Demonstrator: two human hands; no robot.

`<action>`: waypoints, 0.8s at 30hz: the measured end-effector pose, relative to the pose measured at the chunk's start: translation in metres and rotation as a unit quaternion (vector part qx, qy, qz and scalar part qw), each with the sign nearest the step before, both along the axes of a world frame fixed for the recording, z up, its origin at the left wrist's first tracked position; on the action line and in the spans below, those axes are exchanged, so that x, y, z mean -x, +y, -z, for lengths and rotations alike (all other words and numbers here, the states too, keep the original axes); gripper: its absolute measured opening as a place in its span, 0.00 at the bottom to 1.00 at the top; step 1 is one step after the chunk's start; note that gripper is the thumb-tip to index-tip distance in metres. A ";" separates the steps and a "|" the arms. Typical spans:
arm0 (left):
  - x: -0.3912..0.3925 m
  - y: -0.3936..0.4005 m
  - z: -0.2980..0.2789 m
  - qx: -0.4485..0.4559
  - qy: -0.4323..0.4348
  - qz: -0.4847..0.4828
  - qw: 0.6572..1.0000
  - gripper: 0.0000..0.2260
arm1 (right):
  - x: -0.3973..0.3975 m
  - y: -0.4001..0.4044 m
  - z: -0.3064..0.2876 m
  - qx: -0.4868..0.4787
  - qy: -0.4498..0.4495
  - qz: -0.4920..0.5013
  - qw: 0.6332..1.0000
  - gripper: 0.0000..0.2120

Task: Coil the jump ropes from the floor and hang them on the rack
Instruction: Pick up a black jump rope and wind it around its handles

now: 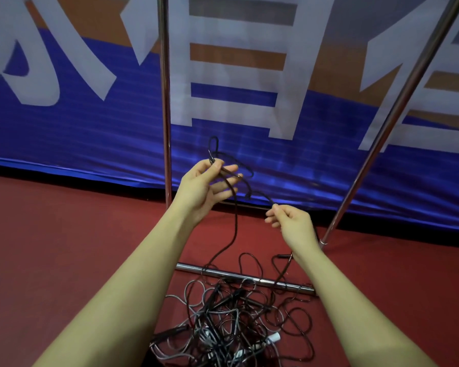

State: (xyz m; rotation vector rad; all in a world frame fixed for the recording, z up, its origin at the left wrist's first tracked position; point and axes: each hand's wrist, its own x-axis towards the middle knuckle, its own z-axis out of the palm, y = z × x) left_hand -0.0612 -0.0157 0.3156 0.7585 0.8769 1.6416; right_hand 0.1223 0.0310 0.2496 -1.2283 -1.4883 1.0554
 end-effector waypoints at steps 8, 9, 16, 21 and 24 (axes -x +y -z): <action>-0.016 0.000 -0.014 -0.027 -0.041 0.026 0.998 0.06 | 0.014 -0.008 -0.005 0.035 0.053 -0.152 0.986 0.20; -0.018 0.000 -0.013 -0.025 -0.038 0.024 0.999 0.06 | 0.016 -0.010 -0.011 0.026 0.104 -0.160 0.981 0.22; -0.018 0.004 -0.012 -0.028 -0.023 0.010 0.999 0.05 | 0.019 -0.015 -0.022 0.027 0.196 -0.250 0.948 0.13; -0.009 0.009 -0.009 -0.017 -0.033 -0.032 0.999 0.05 | 0.017 -0.026 -0.031 0.133 0.184 -0.363 0.904 0.08; 0.002 0.011 -0.003 -0.002 -0.032 -0.061 0.998 0.05 | 0.014 -0.032 -0.034 0.158 0.106 -0.401 0.896 0.07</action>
